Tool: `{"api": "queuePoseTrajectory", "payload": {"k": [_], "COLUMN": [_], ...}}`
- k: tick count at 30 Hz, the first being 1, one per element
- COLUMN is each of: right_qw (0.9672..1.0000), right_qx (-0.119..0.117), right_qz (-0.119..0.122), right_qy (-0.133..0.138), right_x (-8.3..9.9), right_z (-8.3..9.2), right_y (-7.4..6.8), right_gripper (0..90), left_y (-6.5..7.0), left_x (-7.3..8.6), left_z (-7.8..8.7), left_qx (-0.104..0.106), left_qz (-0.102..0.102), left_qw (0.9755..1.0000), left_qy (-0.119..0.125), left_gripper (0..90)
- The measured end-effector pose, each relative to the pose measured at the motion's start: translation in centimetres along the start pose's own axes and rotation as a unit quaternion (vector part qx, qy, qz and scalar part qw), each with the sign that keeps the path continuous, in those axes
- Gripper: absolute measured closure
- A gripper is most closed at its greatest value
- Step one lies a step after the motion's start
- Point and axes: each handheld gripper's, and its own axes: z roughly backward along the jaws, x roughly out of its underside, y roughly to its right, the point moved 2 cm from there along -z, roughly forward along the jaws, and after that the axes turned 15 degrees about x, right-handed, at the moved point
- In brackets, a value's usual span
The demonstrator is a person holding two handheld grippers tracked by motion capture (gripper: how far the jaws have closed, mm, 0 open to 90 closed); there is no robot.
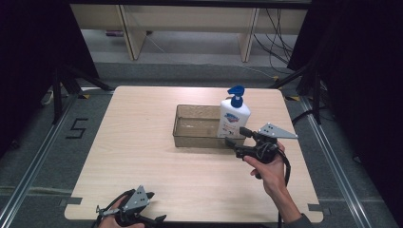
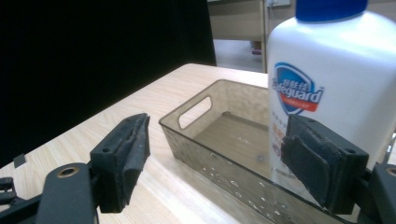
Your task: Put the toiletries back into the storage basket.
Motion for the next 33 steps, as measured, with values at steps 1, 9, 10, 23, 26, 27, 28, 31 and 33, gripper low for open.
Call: {"api": "queuePoseTrajectory", "payload": {"k": [1,9,10,23,26,27,28,31,33], "right_qw": [1.0,0.9998,0.9999,0.9995,0.9995,0.9995,0.9994,0.9993,0.9992], "right_qx": [0.002,-0.011,-0.009,-0.011,-0.017,-0.022,-0.025,-0.026,-0.021], "right_qz": [0.003,0.014,0.013,0.029,0.026,0.006,0.016,0.014,0.022], "right_qy": [0.0,0.0,-0.004,-0.002,-0.006,-0.02,-0.017,-0.024,-0.025], "right_x": [0.1,0.7,0.9,2.0,2.3,2.5,2.6,2.9,3.0], "right_z": [-0.1,-0.4,-0.3,-0.4,-0.3,-0.1,-0.2,0.0,0.1], "right_y": [0.0,-0.6,-0.7,-0.7,-0.9,-1.3,-1.2,-1.3,-1.2], "right_gripper": [23.5,23.2,23.1,22.9,22.7,22.7,22.7,22.6,22.6], "left_y": [0.0,0.1,0.1,0.0,0.1,0.1,0.2,0.2,0.1], "left_x": [0.0,0.1,0.1,0.1,0.1,0.1,0.1,0.1,0.1], "left_z": [0.0,-0.1,-0.1,0.1,0.0,0.0,0.0,-0.1,0.0], "left_qx": [0.0,0.002,0.001,-0.005,0.001,-0.001,0.003,0.005,0.005], "left_qz": [0.001,0.005,0.006,-0.005,0.002,0.0,-0.002,-0.002,0.0], "left_qw": [1.0,1.0,1.0,1.0,1.0,1.0,1.0,1.0,1.0], "left_qy": [0.001,-0.001,-0.003,-0.004,0.0,0.001,0.001,0.001,0.0], "left_gripper": [15.9,16.0,16.0,15.9,15.9,16.0,15.9,15.9,15.9]}}
